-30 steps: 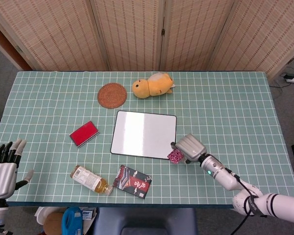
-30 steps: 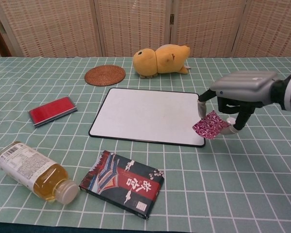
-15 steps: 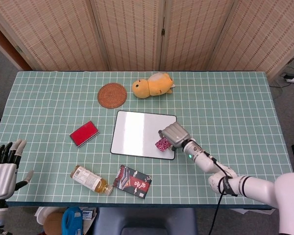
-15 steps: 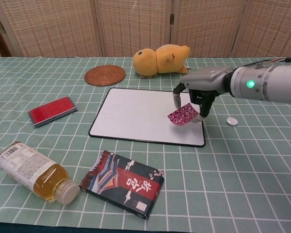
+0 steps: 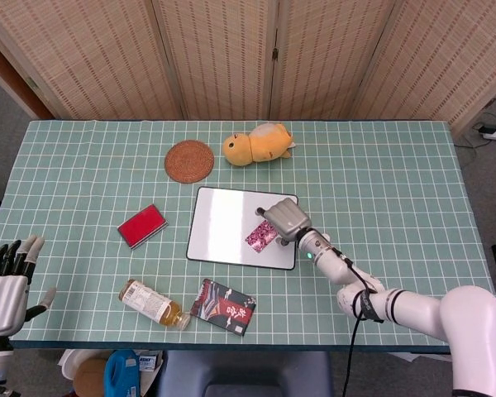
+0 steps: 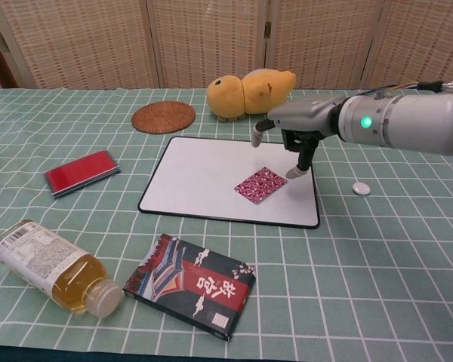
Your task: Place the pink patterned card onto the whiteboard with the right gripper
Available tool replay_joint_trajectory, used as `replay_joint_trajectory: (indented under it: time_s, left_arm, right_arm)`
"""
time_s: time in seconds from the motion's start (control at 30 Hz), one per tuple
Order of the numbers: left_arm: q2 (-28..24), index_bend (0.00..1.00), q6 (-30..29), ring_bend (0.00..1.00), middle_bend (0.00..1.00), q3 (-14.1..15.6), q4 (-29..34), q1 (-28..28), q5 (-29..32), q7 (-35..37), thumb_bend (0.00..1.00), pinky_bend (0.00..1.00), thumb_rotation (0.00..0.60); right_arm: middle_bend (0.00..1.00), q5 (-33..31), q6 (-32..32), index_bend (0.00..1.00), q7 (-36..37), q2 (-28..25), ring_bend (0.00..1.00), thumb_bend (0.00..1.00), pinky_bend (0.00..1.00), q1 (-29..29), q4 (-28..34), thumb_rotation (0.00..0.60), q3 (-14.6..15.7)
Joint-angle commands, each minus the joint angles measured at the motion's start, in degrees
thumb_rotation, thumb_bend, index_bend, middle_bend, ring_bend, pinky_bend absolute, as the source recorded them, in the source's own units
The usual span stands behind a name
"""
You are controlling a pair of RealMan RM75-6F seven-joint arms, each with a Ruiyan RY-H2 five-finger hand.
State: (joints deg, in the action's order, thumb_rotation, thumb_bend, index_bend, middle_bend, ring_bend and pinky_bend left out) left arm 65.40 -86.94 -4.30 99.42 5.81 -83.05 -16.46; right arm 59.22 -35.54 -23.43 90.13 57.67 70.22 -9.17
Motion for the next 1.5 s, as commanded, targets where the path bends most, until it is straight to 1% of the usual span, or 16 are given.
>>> replay_joint_trajectory:
  time_s: [0.03, 0.13, 0.2, 0.4, 0.6, 1.13, 1.4, 1.5]
  left_arm:
    - [0.05, 0.00, 0.12, 0.01, 0.01, -0.03, -0.01, 0.13, -0.10, -0.01, 0.28, 0.00, 0.600]
    - [0.23, 0.00, 0.32, 0.01, 0.01, -0.05, 0.05, 0.37, -0.27, -0.32, 0.28, 0.00, 0.600]
    - [0.34, 0.00, 0.44, 0.01, 0.01, -0.06, 0.17, 0.51, -0.36, -0.53, 0.28, 0.00, 0.600]
    - [0.34, 0.00, 0.39, 0.01, 0.01, 0.01, 0.44, 0.47, -0.33, -0.83, 0.28, 0.00, 0.600]
    - [0.32, 0.00, 0.17, 0.01, 0.01, 0.10, 0.75, 0.38, -0.47, -1.15, 0.28, 0.00, 0.600]
    - [0.23, 0.01, 0.11, 0.01, 0.01, 0.21, 0.51, 0.08, 0.03, -1.21, 0.28, 0.00, 0.600]
    - [0.34, 0.00, 0.25, 0.01, 0.01, 0.21, -0.06, 0.07, 0.18, -0.71, 0.28, 0.00, 0.600]
    - [0.41, 0.00, 0.29, 0.01, 0.01, 0.22, -0.19, 0.08, 0.20, -0.63, 0.28, 0.00, 0.600]
  right_arm:
    - [0.91, 1.35, -2.61, 0.23, 0.83, -3.05, 0.95, 0.21, 1.00, -2.23, 1.99, 0.600, 1.34]
    - [0.91, 1.83, -3.77, 0.30, 1.42, -5.34, 0.95, 0.21, 1.00, -3.97, 3.22, 0.600, 2.63]
    - [0.92, 2.06, -4.16, 0.32, 1.59, -6.57, 0.95, 0.21, 1.00, -5.10, 3.71, 0.600, 3.75]
    - [0.92, 2.07, -4.46, 0.35, 2.19, -8.21, 0.95, 0.21, 1.00, -7.76, 3.39, 0.600, 6.37]
    - [0.92, 2.66, -3.75, 0.37, 2.52, -7.48, 0.95, 0.22, 1.00, -9.21, 1.15, 0.600, 8.19]
    - [0.93, 3.40, -1.80, 0.39, 3.35, -3.75, 0.95, 0.23, 1.00, -9.35, -4.68, 0.600, 7.84]
    - [0.93, 3.99, -1.27, 0.41, 3.27, -2.58, 0.95, 0.23, 1.00, -9.12, -6.08, 0.600, 7.55]
    - [0.93, 4.07, -1.17, 0.43, 3.29, -2.34, 0.95, 0.25, 1.00, -9.10, -6.46, 0.600, 7.41]
